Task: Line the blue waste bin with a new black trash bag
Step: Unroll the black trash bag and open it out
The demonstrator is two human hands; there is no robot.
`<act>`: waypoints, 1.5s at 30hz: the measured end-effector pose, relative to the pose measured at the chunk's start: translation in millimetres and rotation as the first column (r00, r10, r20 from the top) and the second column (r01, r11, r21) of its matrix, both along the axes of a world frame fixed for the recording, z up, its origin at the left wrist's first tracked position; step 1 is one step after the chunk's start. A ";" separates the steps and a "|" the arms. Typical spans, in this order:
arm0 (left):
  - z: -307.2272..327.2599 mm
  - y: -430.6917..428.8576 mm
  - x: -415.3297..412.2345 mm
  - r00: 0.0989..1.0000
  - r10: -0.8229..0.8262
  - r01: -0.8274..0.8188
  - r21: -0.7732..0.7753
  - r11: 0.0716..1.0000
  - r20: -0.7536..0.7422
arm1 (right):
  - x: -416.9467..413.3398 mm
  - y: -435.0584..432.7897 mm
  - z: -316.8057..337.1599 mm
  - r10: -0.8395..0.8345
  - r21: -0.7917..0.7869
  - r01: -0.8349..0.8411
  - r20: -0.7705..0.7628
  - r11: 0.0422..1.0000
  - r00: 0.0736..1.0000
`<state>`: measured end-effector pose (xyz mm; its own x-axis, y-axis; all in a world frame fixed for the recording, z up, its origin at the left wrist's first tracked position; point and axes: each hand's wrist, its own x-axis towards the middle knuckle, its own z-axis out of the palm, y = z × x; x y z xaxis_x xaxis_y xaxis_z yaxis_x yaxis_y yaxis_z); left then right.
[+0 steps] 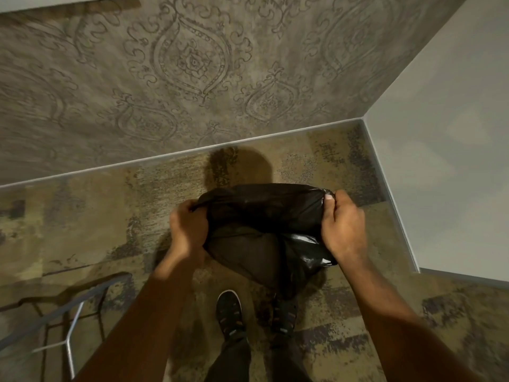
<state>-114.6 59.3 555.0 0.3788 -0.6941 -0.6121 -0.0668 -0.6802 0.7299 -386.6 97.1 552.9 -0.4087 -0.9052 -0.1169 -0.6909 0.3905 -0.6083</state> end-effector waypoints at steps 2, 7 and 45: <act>6.9 -4.2 5.2 0.944 -0.206 0.234 -0.084 0.969 0.259 | -9.7 4.4 -2.4 -0.029 0.024 0.030 -0.033 0.999 0.999; 18.8 -12.5 14.1 0.764 -0.362 0.482 -0.101 0.870 0.535 | -21.5 10.3 0.8 -0.014 0.158 0.044 -0.187 0.987 0.982; 31.1 -12.1 -9.9 0.779 -0.116 0.407 -0.357 0.841 0.617 | -3.5 -20.2 46.7 0.037 -0.145 -0.037 0.001 0.989 0.999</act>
